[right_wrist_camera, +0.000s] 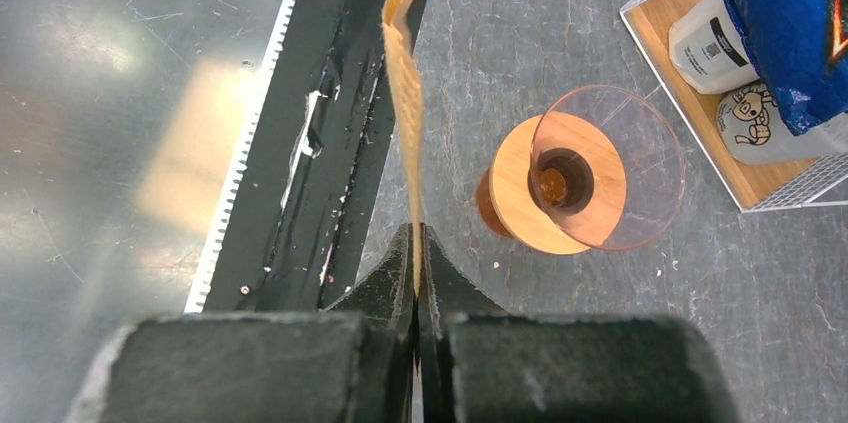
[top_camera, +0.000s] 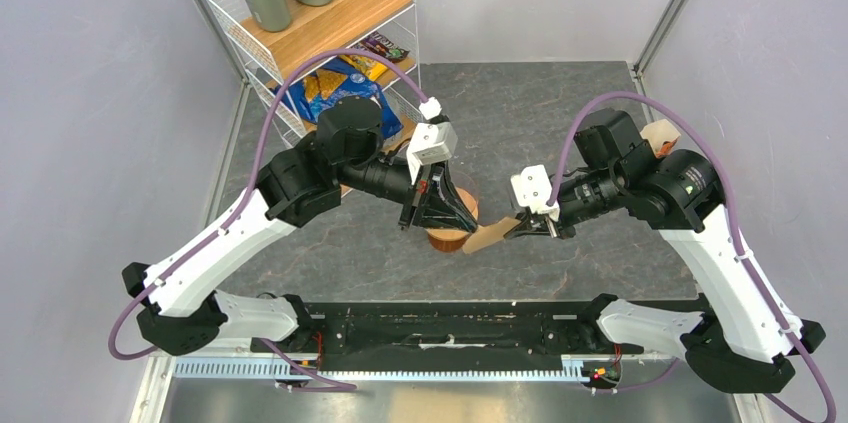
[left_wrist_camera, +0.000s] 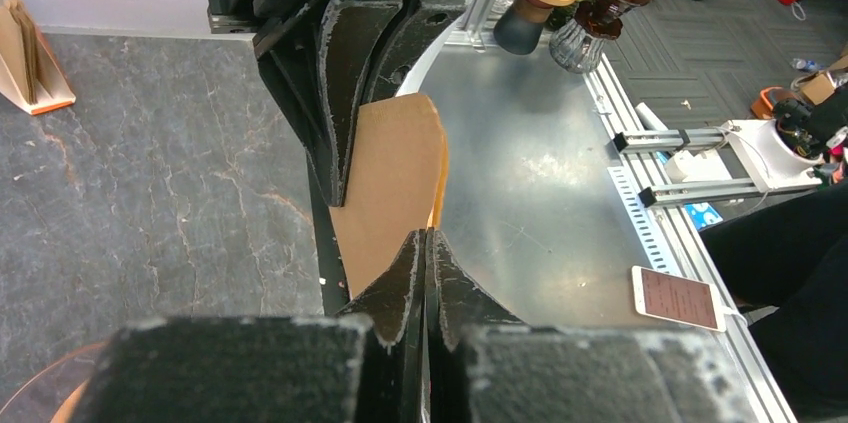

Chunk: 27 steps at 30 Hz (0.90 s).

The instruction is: Place the coffee filter in the dripper

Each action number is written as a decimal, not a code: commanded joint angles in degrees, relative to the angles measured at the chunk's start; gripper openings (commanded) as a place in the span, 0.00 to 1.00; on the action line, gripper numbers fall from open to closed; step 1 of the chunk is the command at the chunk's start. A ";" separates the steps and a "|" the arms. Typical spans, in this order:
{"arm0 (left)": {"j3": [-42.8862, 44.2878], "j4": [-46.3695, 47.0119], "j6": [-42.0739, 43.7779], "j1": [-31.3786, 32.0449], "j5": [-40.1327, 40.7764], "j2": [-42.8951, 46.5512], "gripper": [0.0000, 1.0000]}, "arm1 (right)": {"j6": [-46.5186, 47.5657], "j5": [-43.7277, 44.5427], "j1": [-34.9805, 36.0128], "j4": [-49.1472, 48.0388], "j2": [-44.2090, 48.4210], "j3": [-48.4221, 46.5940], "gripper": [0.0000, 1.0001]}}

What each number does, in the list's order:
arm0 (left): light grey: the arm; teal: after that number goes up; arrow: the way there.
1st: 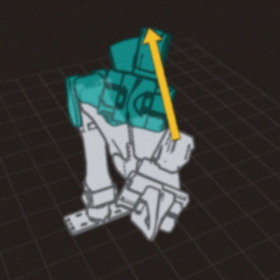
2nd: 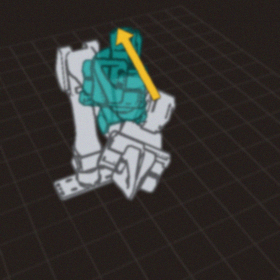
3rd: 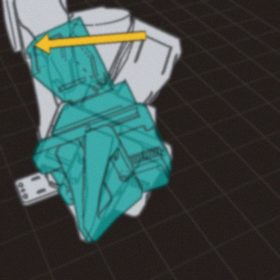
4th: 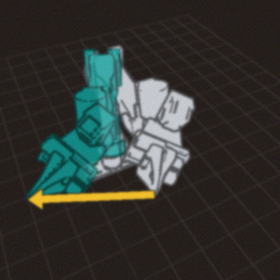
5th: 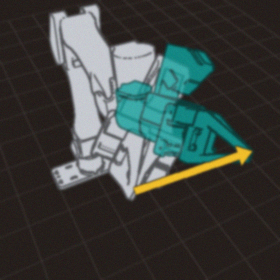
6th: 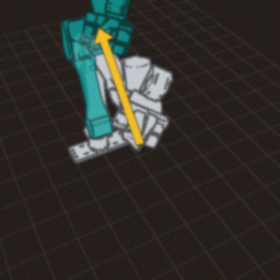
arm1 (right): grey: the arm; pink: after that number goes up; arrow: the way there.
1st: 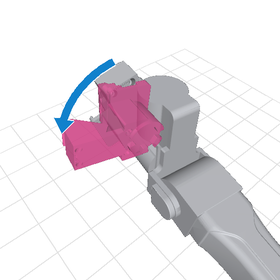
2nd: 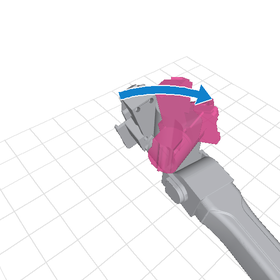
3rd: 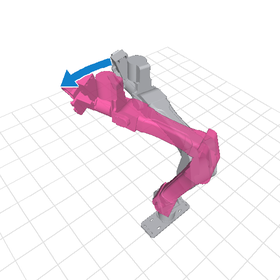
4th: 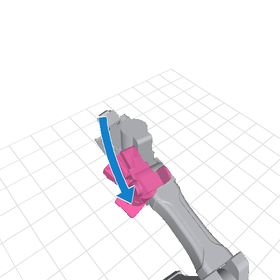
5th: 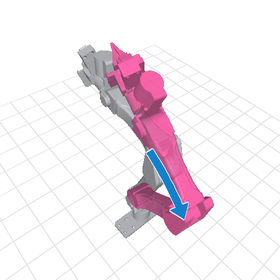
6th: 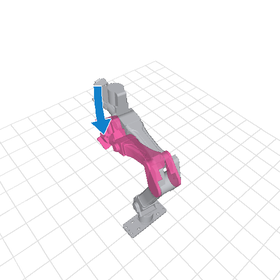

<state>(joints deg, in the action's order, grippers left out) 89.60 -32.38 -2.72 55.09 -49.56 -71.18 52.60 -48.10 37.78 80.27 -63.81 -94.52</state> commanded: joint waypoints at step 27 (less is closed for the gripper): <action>0.68 2.60 -3.71 1.42 4.18 -2.72 0.02 | -9.88 2.25 1.59 -8.15 -1.09 0.17 0.00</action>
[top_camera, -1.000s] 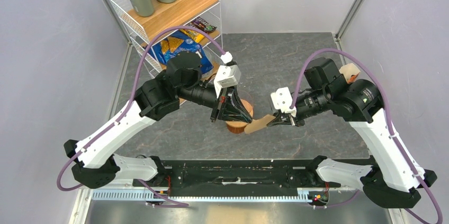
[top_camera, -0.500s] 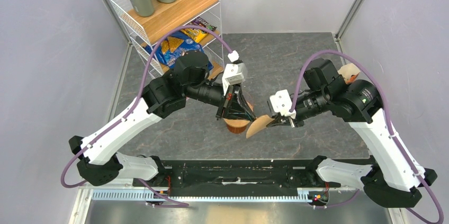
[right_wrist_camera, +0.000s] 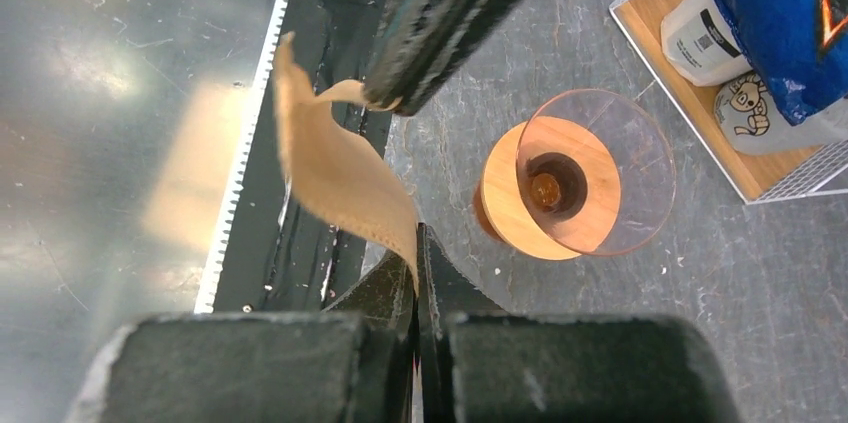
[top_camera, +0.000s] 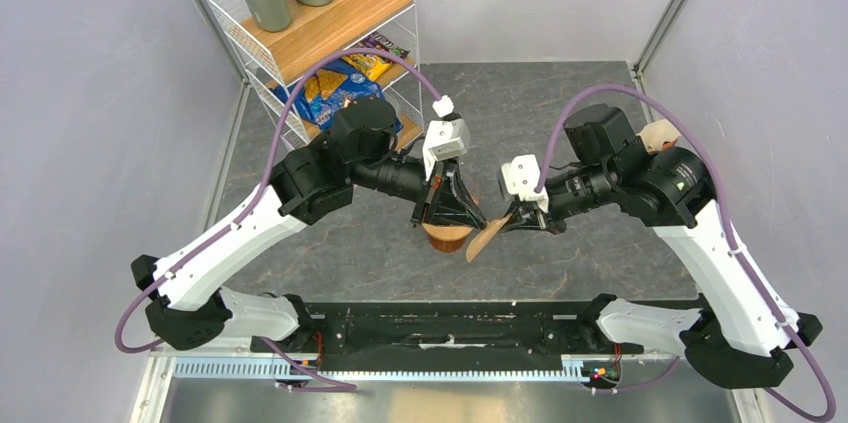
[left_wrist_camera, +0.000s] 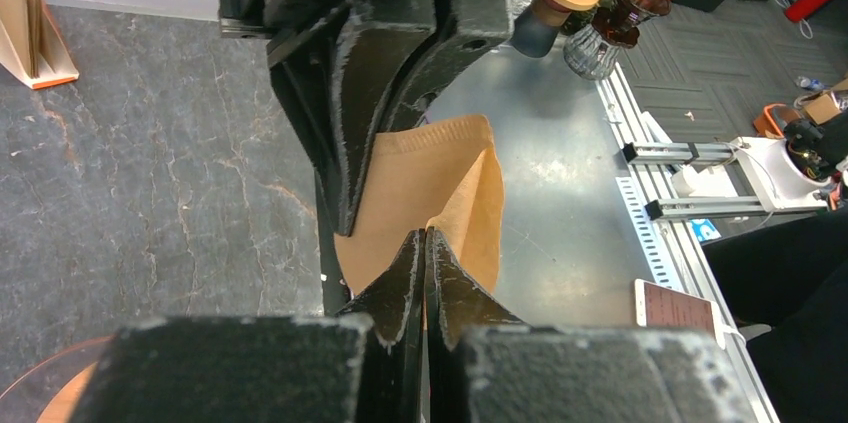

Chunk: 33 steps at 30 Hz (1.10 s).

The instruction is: Place the coffee filter in the dripper

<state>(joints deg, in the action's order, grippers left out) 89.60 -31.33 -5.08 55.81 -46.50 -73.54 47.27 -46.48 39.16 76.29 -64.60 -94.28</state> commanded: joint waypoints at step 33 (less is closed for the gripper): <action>-1.70 -1.01 3.79 0.70 10.83 4.28 0.41 | -10.76 0.60 0.22 -7.00 2.22 2.66 0.00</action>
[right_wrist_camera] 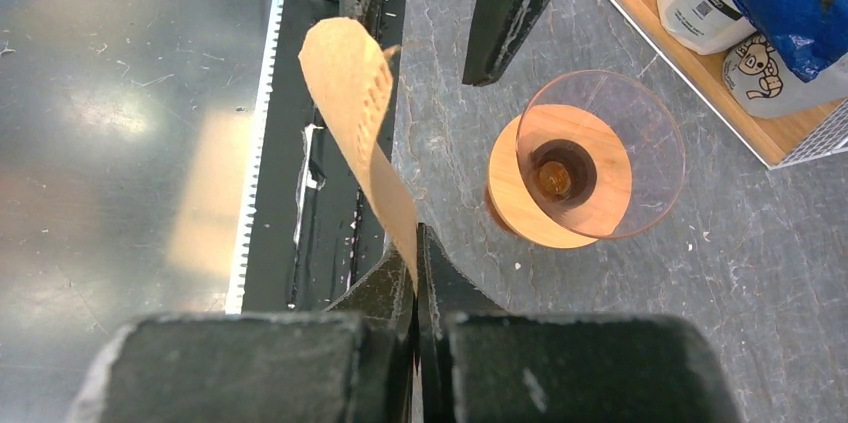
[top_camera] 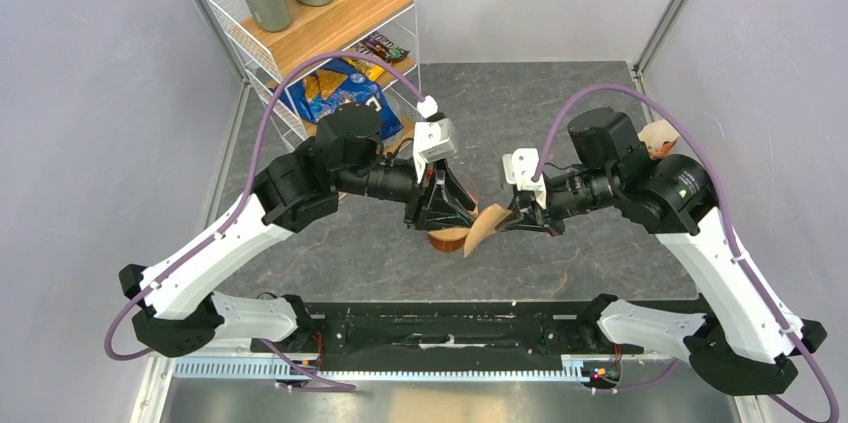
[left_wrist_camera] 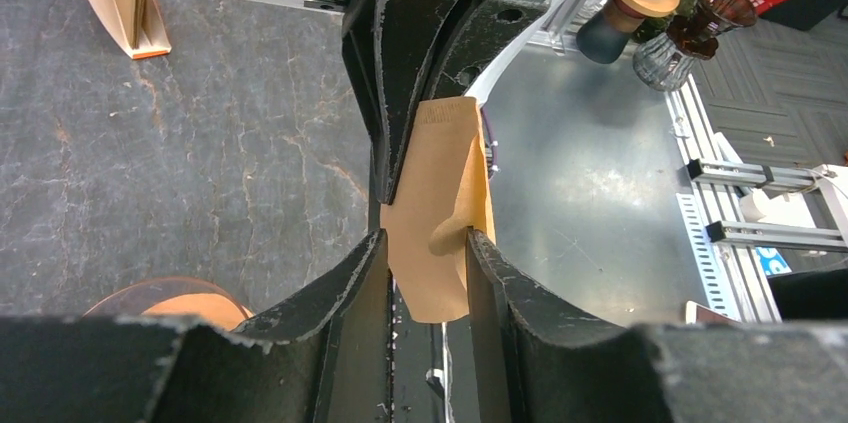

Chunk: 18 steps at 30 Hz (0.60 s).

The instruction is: Place the coffee filter in the dripper

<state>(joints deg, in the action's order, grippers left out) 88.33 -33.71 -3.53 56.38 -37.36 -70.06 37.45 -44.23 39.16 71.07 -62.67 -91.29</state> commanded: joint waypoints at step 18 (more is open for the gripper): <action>-0.88 3.46 1.75 0.13 1.73 0.84 0.50 | -3.21 1.07 0.23 -1.34 -0.80 -0.27 0.00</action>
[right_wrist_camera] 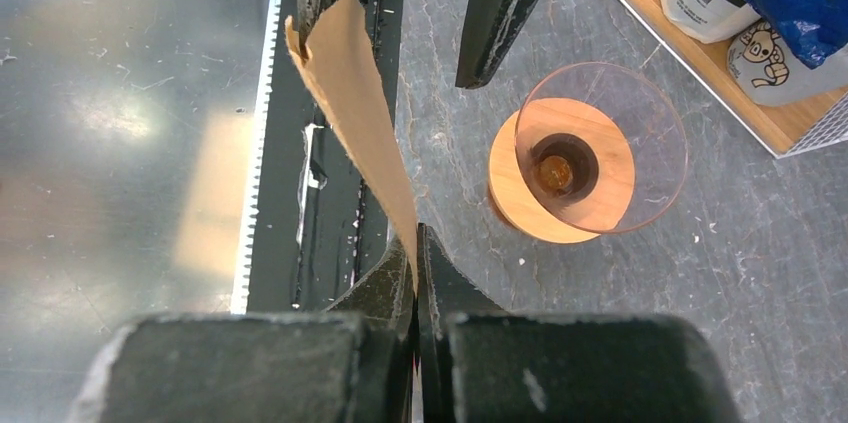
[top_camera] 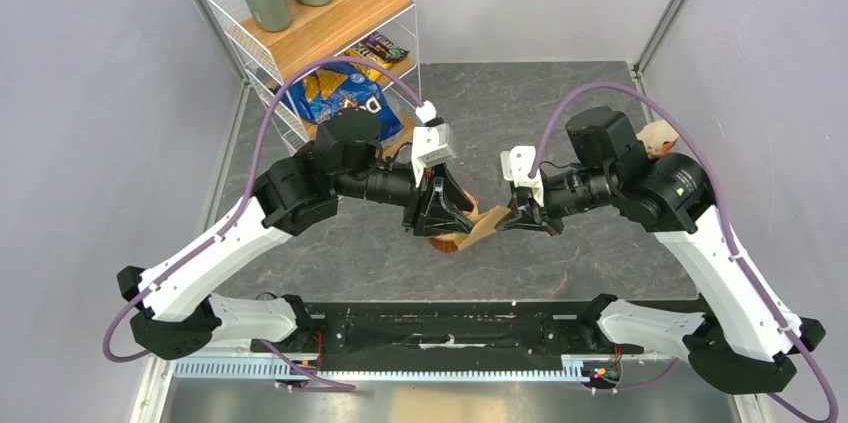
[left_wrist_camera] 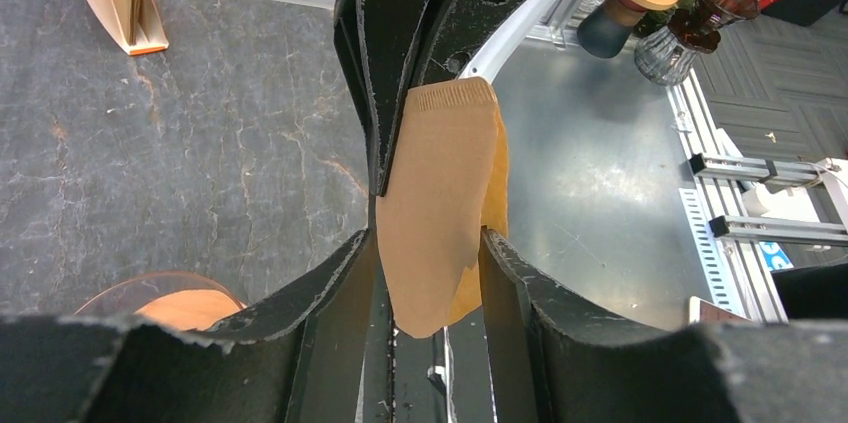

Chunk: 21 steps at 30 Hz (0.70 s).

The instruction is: Place the coffee filter in the dripper

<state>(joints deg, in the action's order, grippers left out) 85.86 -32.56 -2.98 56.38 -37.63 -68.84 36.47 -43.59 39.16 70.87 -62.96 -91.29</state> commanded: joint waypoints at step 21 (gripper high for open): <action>-7.67 11.17 -1.50 0.39 2.40 1.68 0.42 | -5.92 -4.57 0.17 -6.88 1.26 2.47 0.00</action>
<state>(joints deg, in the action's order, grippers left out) 77.71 -25.50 -3.01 56.40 -34.50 -68.12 31.92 -46.11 39.16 66.67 -62.30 -88.84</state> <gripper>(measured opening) 0.466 0.007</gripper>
